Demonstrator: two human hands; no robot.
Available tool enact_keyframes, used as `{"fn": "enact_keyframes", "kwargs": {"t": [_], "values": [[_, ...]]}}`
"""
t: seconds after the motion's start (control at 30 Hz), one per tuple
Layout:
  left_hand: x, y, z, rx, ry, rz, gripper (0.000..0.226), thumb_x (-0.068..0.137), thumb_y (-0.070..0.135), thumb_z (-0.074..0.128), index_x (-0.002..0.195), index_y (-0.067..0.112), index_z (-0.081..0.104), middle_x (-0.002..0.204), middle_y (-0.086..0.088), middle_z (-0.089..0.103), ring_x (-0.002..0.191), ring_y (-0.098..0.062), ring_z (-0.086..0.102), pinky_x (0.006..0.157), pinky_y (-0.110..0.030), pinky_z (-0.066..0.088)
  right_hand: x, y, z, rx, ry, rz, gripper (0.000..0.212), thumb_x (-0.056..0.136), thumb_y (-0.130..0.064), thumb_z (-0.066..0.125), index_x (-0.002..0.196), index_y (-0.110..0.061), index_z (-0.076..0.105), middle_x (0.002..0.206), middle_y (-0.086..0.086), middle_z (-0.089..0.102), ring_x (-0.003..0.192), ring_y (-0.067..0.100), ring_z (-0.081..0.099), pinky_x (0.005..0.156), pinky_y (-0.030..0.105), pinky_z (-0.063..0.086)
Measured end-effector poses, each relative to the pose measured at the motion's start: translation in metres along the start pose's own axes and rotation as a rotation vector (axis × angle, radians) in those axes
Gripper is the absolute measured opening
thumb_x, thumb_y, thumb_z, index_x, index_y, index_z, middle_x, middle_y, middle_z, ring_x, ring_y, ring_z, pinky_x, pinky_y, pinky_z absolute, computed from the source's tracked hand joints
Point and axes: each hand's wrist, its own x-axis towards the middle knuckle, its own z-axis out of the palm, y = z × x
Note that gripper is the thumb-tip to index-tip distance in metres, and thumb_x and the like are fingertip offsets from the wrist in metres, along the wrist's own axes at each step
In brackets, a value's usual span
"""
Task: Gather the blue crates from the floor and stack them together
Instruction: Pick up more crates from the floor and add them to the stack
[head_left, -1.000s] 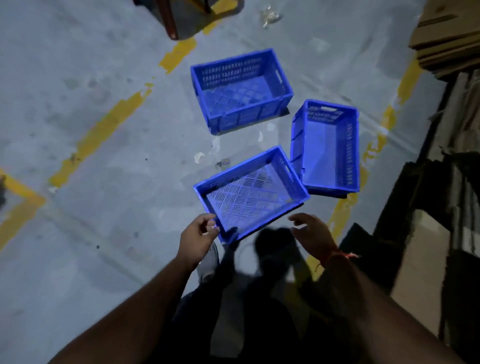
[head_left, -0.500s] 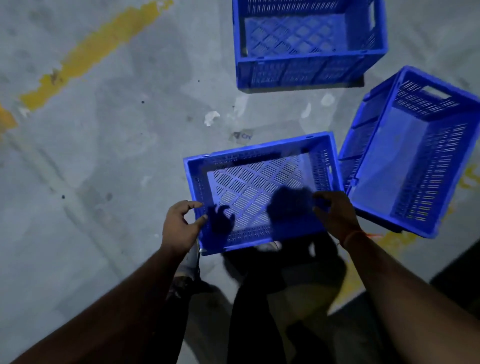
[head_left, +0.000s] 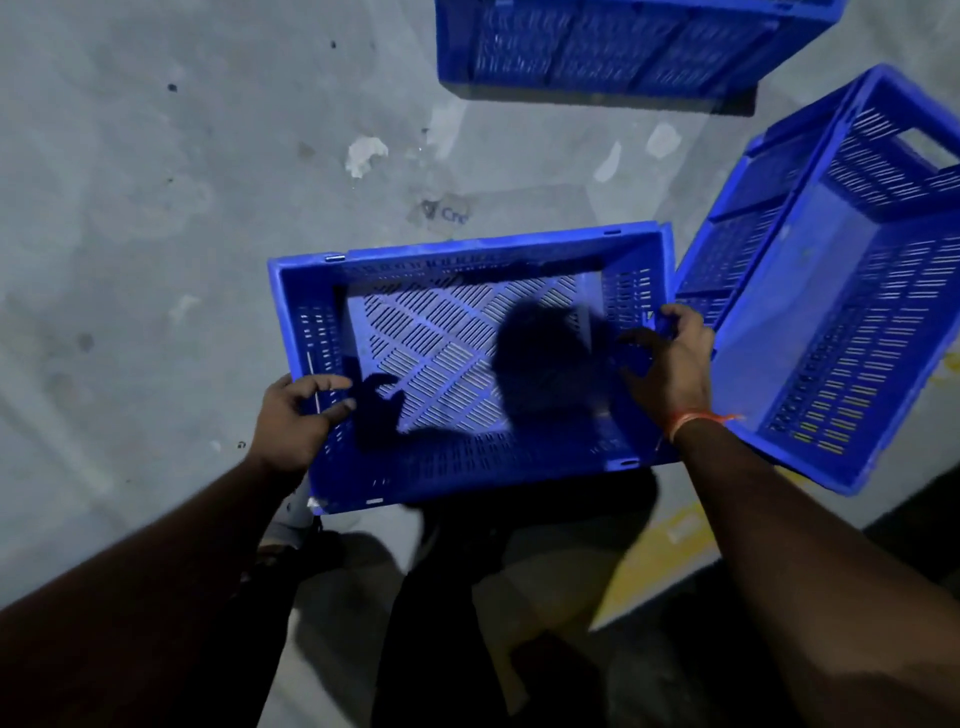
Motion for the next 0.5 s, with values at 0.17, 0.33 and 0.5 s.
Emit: {"fn": "enact_keyframes", "kwargs": {"t": [0.17, 0.33, 0.5], "values": [[0.001, 0.011, 0.016, -0.17, -0.009, -0.1, 0.02, 0.089, -0.004, 0.069, 0.097, 0.014, 0.07, 0.095, -0.006, 0.071, 0.078, -0.018, 0.069, 0.062, -0.02, 0.058, 0.015, 0.003, 0.01, 0.042, -0.003, 0.091, 0.038, 0.068, -0.023, 0.082, 0.104, -0.03, 0.073, 0.142, 0.018, 0.032, 0.124, 0.04, 0.04, 0.105, 0.039, 0.039], [0.005, 0.006, 0.002, -0.064, -0.016, -0.022, 0.019, 0.087, -0.001, 0.072, 0.095, 0.016, 0.073, 0.099, -0.01, 0.074, 0.086, -0.025, 0.071, 0.073, -0.033, 0.061, 0.027, 0.015, 0.011, 0.232, -0.121, 0.154, 0.029, 0.072, -0.029, 0.079, 0.097, -0.043, 0.073, 0.115, 0.02, 0.057, 0.106, 0.035, 0.06, 0.101, 0.039, 0.049], [0.012, 0.014, -0.013, 0.043, 0.05, 0.086, 0.021, 0.085, -0.003, 0.073, 0.093, 0.016, 0.074, 0.089, 0.006, 0.074, 0.081, 0.001, 0.067, 0.073, -0.022, 0.056, 0.025, 0.007, 0.001, 0.392, -0.228, 0.125, 0.022, 0.077, 0.001, 0.076, 0.082, -0.021, 0.075, 0.091, 0.016, 0.075, 0.085, 0.021, 0.068, 0.085, 0.041, 0.056]]}}
